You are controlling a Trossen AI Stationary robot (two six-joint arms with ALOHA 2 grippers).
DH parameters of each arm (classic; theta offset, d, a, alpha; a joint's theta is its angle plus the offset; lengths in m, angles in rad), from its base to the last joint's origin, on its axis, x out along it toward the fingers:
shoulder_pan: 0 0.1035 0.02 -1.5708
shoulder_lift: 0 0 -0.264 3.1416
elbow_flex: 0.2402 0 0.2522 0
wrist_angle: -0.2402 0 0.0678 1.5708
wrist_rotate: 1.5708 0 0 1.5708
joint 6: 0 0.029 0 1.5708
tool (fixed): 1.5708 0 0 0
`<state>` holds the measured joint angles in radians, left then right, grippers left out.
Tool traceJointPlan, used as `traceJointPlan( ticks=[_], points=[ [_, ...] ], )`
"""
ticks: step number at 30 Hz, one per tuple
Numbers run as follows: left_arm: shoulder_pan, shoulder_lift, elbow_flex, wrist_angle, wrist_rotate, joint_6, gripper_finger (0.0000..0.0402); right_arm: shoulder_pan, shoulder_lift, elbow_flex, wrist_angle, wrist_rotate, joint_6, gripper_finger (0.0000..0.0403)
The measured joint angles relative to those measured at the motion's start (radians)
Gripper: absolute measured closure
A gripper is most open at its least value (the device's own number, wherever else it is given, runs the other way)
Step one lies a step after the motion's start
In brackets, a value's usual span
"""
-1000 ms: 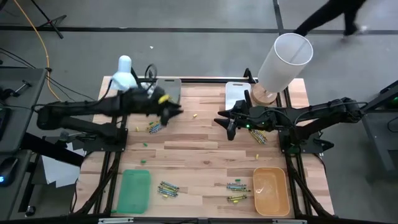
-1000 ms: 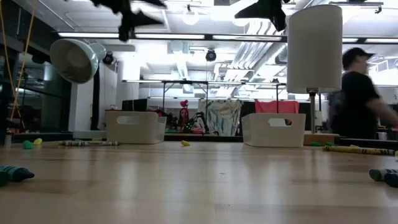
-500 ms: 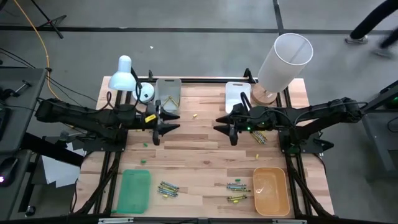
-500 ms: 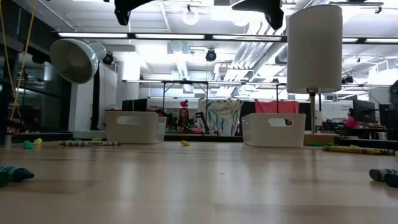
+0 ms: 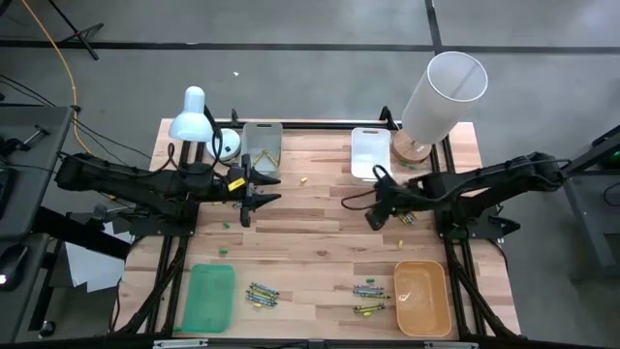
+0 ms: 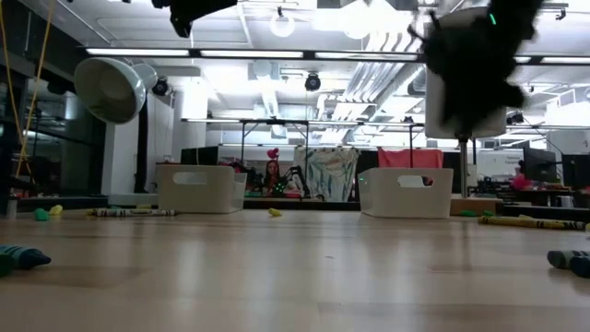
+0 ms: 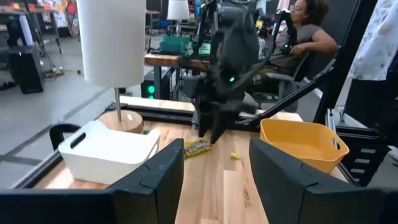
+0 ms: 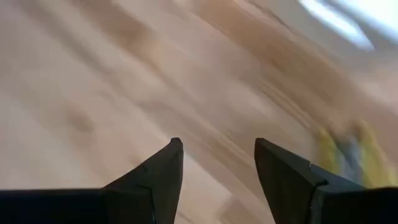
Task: Sort crayons
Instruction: Put the yellow crayon into the gray bin
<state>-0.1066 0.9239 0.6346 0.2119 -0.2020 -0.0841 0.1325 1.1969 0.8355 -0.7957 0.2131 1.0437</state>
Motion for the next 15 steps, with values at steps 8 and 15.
traceJointPlan(
  ticks=[8,15],
  points=[
    [0.000,0.000,0.000,-0.009,0.000,-0.024,0.0232,-0.074,0.001,-0.198,-0.011,-0.076,0.188,0.0211],
    [0.000,0.000,0.000,-0.008,-0.019,-0.044,0.0232,-0.125,0.015,-0.203,-0.024,-0.083,0.116,0.0223]
  ],
)
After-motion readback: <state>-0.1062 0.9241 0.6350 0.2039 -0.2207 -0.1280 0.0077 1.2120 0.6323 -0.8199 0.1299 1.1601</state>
